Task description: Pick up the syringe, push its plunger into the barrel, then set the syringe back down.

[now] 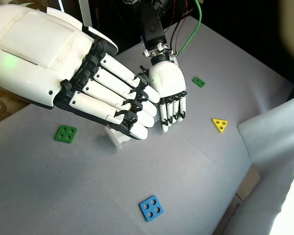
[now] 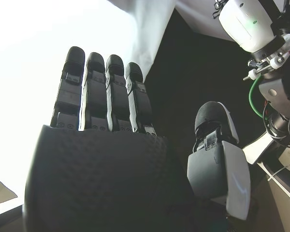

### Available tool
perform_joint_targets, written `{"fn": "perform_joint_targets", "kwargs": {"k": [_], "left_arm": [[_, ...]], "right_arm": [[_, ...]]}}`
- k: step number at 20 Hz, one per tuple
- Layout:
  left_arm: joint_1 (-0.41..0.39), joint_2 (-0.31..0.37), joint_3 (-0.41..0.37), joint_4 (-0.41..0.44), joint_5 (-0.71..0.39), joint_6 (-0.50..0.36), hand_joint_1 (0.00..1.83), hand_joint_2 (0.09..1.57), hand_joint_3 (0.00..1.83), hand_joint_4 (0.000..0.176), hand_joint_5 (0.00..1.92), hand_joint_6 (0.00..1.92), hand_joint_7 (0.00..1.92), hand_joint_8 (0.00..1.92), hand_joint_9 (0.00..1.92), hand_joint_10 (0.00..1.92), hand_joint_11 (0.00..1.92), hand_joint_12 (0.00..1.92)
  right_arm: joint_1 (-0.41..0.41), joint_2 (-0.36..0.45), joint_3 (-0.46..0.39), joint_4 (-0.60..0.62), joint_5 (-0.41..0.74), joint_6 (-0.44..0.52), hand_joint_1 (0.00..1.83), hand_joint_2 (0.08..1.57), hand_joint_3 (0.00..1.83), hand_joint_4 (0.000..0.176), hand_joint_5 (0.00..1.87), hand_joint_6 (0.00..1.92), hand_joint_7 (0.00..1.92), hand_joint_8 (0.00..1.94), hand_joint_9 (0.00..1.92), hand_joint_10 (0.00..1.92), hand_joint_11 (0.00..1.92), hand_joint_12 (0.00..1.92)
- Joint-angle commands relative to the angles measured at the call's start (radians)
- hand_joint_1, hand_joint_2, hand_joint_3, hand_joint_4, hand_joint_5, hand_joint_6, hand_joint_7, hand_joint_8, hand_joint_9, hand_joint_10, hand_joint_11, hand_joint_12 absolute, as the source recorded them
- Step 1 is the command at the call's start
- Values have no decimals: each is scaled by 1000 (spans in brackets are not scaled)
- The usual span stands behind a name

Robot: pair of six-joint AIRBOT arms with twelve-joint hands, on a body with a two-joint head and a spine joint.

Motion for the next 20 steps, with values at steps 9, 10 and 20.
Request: {"fn": "perform_joint_targets", "kwargs": {"k": [9,10,20], "left_arm": [[6,23,-16,26,-15,-3,1380,1098,0,0,973,887,1042,980,900,1170,742,1110],[4,29,-20,26,-14,-5,1381,1095,0,0,969,895,1057,955,911,1151,741,1107],[-58,145,-68,20,34,-20,1378,1104,0,0,954,975,1019,934,908,1180,718,1100]], "right_arm": [[14,6,-8,92,-11,151,0,1198,2,0,255,5,213,1,166,2,0,455],[12,6,-8,111,-12,151,0,1199,3,0,256,5,212,0,162,0,0,454],[-12,27,-6,434,68,152,0,1193,0,0,205,0,155,0,118,1,0,341]]}}
